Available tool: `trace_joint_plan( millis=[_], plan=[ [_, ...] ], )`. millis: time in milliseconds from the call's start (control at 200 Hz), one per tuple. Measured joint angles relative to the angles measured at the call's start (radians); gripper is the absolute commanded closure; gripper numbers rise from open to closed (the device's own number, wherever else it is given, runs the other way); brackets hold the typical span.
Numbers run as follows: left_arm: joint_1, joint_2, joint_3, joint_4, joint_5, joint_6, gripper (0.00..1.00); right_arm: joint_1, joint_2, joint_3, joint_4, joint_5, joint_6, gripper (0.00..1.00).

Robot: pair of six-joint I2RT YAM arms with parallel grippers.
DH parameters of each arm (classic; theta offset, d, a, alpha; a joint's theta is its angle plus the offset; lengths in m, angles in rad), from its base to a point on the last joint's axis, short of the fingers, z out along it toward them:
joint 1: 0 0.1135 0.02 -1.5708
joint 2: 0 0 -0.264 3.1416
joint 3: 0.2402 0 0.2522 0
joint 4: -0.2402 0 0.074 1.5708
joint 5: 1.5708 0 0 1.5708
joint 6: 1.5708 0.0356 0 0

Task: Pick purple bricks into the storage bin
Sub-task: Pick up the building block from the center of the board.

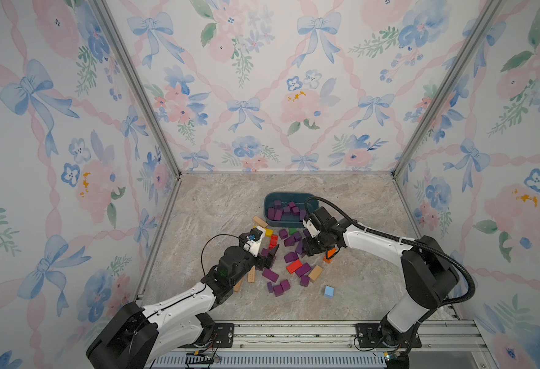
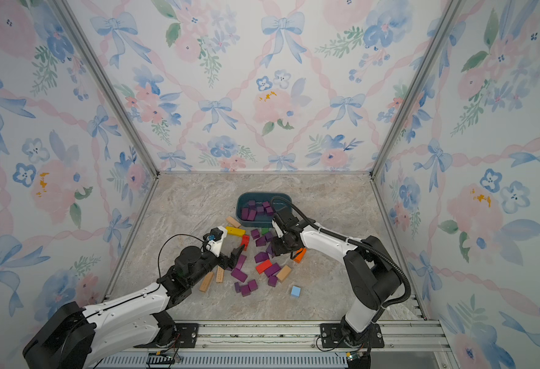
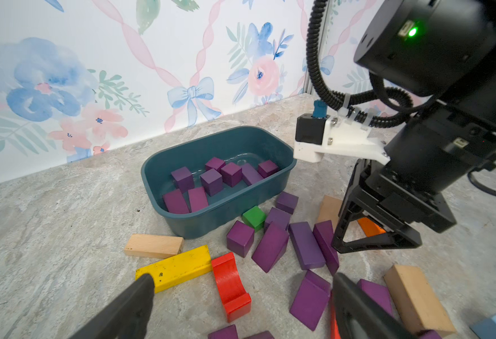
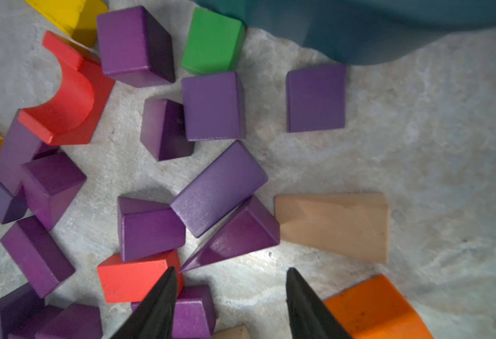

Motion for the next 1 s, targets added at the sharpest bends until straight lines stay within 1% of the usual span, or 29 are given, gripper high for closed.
trace_joint_plan(
  millis=[360, 670, 855, 1000],
  plan=[
    [0.000, 0.000, -0.003, 0.007, -0.008, 0.000, 0.03, -0.015, 0.048, 0.025, 0.008, -0.014, 0.016, 0.46],
    [0.000, 0.012, -0.003, 0.014, -0.023, 0.000, 0.03, -0.034, 0.085, 0.038, 0.025, -0.026, 0.031, 0.55],
    [0.000, 0.016, -0.003, 0.014, -0.032, 0.000, 0.03, -0.045, 0.095, 0.040, 0.037, -0.027, 0.035, 0.56],
    [0.000, 0.018, -0.003, 0.014, -0.042, 0.000, 0.03, -0.047, 0.095, 0.043, 0.039, -0.027, 0.039, 0.61]
  ],
)
